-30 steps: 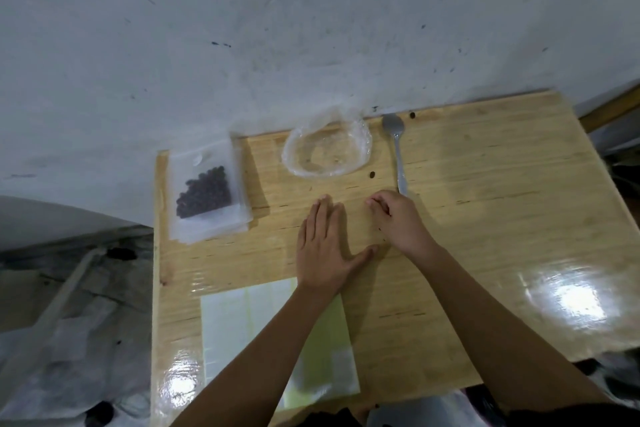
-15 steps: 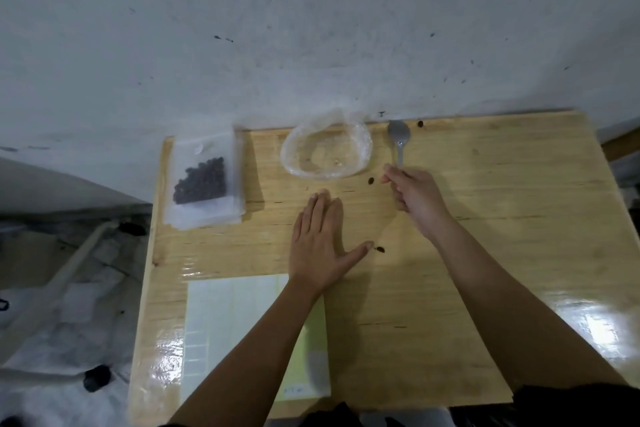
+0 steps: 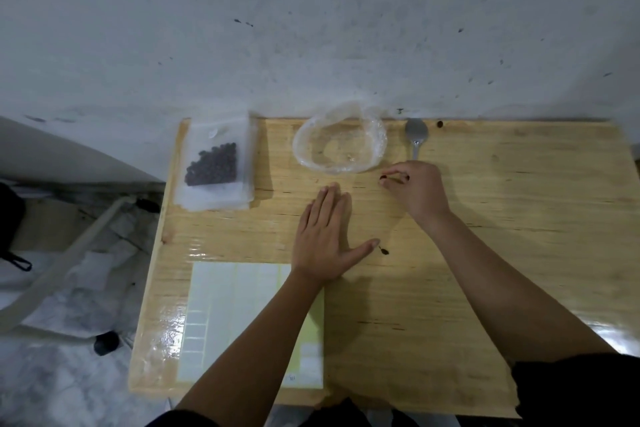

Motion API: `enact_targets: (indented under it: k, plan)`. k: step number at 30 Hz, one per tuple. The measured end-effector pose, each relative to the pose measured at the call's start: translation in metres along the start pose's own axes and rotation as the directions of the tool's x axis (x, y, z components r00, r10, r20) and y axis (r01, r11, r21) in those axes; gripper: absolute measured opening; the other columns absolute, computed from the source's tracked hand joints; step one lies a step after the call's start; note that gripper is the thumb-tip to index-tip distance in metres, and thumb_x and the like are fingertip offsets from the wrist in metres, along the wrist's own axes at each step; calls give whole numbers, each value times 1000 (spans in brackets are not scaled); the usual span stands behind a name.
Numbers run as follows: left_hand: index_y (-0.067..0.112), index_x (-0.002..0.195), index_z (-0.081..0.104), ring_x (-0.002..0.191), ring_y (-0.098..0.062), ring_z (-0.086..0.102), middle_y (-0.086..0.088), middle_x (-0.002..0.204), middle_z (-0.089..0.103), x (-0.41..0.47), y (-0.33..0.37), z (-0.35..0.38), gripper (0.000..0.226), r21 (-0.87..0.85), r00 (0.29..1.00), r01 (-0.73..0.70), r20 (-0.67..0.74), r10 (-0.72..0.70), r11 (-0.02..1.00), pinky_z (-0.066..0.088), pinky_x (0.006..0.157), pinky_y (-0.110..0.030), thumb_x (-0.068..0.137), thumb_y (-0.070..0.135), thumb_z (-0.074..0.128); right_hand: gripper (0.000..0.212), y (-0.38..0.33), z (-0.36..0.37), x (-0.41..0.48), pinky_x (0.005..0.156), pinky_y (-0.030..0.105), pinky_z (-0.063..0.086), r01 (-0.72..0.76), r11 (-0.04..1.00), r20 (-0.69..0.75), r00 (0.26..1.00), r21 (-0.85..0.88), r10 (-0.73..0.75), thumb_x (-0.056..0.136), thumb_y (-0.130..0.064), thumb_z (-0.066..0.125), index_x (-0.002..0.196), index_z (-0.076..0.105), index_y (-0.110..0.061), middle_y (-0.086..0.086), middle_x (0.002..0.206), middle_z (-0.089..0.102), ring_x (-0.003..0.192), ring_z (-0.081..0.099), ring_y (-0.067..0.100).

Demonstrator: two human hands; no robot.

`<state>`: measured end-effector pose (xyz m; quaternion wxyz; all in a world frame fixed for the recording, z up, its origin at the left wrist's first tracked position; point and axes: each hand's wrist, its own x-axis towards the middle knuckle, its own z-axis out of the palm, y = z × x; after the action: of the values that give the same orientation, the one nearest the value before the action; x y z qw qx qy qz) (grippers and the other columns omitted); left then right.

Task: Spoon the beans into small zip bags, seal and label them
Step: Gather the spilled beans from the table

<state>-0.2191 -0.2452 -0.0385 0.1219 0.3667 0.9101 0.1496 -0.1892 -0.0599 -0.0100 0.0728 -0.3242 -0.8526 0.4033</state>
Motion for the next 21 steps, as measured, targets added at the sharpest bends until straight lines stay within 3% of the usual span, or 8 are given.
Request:
enact_targets:
  k: [4,10,12,14,16,18,21]
  plan:
    - [15,146,28,145,-17,10,-6,156,19,0,0,1,97,10,1000,0,-8,0,1000,4,114,-34,75,80,37,11,0,1,1,58,10,32,-14,999,32,999,-29,15,79,-12,73,88,73,-6,-17,63,48,59,42,-4]
    - [17,147,23,146,-15,2,-4,158,11,0,0,0,96,7,1000,-14,-9,14,1000,-3,114,-30,76,80,38,10,-2,8,-10,71,28,45,-45,989,99,993,-140,59,89,-15,60,89,64,-6,4,81,59,75,53,15]
    - [19,148,20,146,-13,-2,-2,159,7,0,-1,0,95,-2,1000,-17,3,17,1000,-5,114,-30,76,79,38,13,-6,9,-19,73,22,44,-87,993,62,994,-75,92,89,-15,60,91,64,-4,2,79,57,77,53,14]
    - [20,149,16,145,-12,-5,-1,159,4,0,-2,1,95,4,1000,-20,17,20,1000,-6,115,-30,77,79,37,17,-11,5,-27,65,14,38,-178,983,20,984,50,177,89,-18,61,93,65,-3,-1,76,55,78,51,13]
    - [22,149,14,145,-12,-6,0,159,3,0,-3,2,95,13,1000,-20,16,20,1000,-5,115,-31,77,80,36,17,-13,-4,-35,63,21,37,-300,932,41,954,201,298,90,-23,59,89,66,-7,-3,71,53,70,50,12]
    - [21,148,16,146,-13,-4,0,159,4,0,-3,1,95,14,1000,-22,18,22,1000,-3,115,-32,77,79,36,16,-11,-11,-46,50,22,33,-429,768,115,896,475,430,91,-22,56,78,60,-13,-7,56,45,53,40,9]
    - [20,148,18,146,-15,-2,-2,159,6,-1,-2,1,95,18,999,-29,17,28,999,-1,116,-33,76,79,38,20,-2,-11,-71,37,18,19,-488,302,297,810,819,505,93,-15,49,73,50,-14,-10,46,32,41,25,5]
